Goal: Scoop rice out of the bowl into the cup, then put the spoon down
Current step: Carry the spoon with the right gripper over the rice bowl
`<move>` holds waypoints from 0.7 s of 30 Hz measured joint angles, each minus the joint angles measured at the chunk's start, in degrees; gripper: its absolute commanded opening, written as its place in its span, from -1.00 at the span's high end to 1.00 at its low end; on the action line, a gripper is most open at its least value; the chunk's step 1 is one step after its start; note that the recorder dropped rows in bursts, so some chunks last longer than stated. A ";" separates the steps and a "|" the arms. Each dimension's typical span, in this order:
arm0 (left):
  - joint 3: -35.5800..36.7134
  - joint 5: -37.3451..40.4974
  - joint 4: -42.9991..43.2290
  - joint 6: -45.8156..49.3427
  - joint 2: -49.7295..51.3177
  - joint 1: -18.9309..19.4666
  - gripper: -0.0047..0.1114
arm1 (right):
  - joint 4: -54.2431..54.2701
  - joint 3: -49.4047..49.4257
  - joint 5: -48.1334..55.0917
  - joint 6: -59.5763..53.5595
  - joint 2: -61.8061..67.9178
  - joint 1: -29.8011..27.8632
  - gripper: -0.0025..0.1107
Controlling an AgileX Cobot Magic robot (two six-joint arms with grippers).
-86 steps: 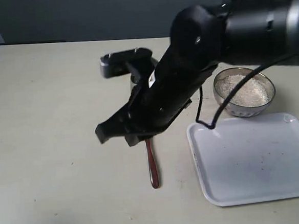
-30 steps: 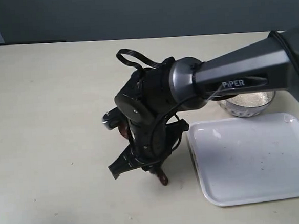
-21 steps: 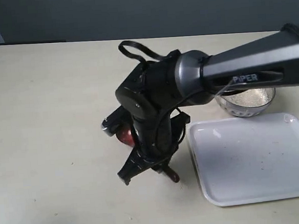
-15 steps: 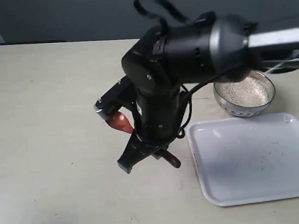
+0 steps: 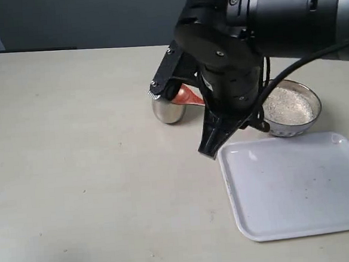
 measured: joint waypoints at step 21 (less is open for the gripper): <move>0.00 0.00 0.00 0.00 0.00 0.00 0.91 | -17.63 0.00 0.49 13.95 0.00 -23.91 0.97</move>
